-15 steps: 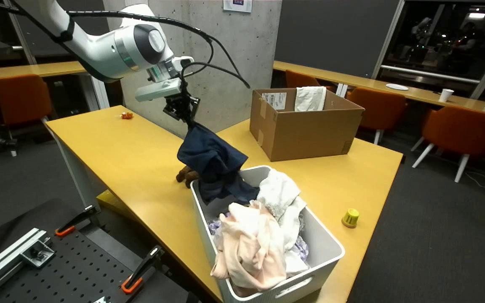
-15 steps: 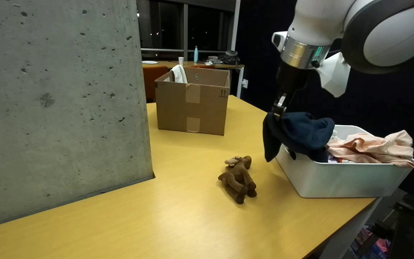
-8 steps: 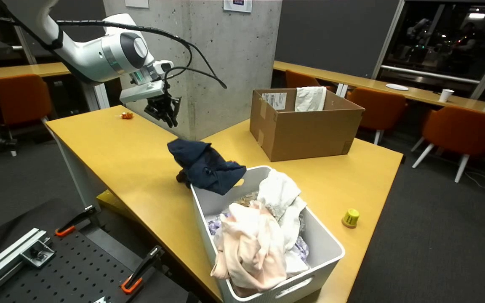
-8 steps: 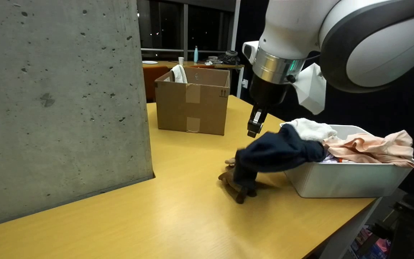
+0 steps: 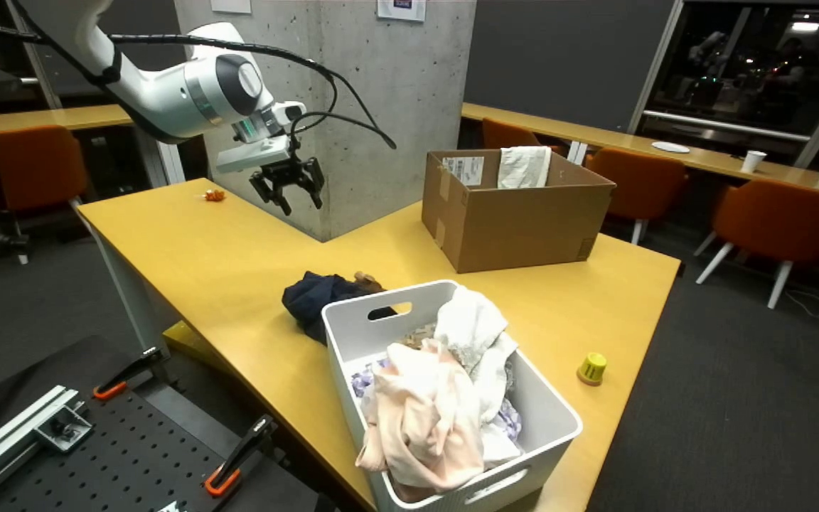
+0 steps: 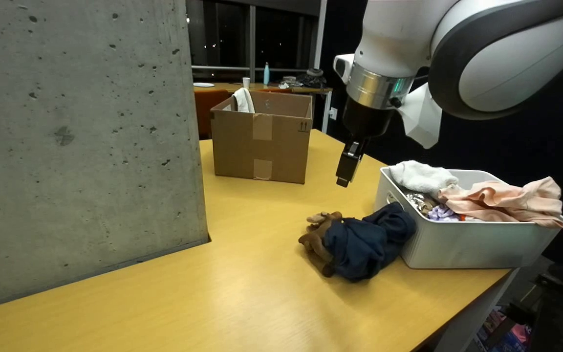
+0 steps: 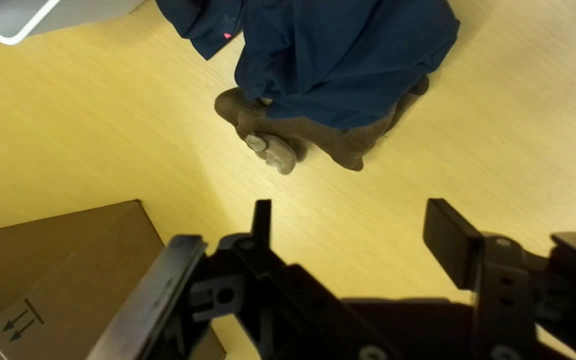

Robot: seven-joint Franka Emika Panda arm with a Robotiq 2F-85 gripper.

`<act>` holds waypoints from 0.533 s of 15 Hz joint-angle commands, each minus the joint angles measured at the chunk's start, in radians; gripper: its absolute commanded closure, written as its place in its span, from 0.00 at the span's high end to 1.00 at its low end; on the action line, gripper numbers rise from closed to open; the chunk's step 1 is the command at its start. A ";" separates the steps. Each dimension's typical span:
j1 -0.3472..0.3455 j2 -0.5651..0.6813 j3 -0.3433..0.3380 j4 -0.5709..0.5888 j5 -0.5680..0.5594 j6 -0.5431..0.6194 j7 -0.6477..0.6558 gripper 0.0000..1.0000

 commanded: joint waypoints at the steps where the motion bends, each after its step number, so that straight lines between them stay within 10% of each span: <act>1: -0.031 -0.056 -0.017 -0.055 0.027 -0.041 -0.030 1.00; 8: -0.173 -0.019 -0.005 -0.133 0.218 -0.003 -0.102 1.00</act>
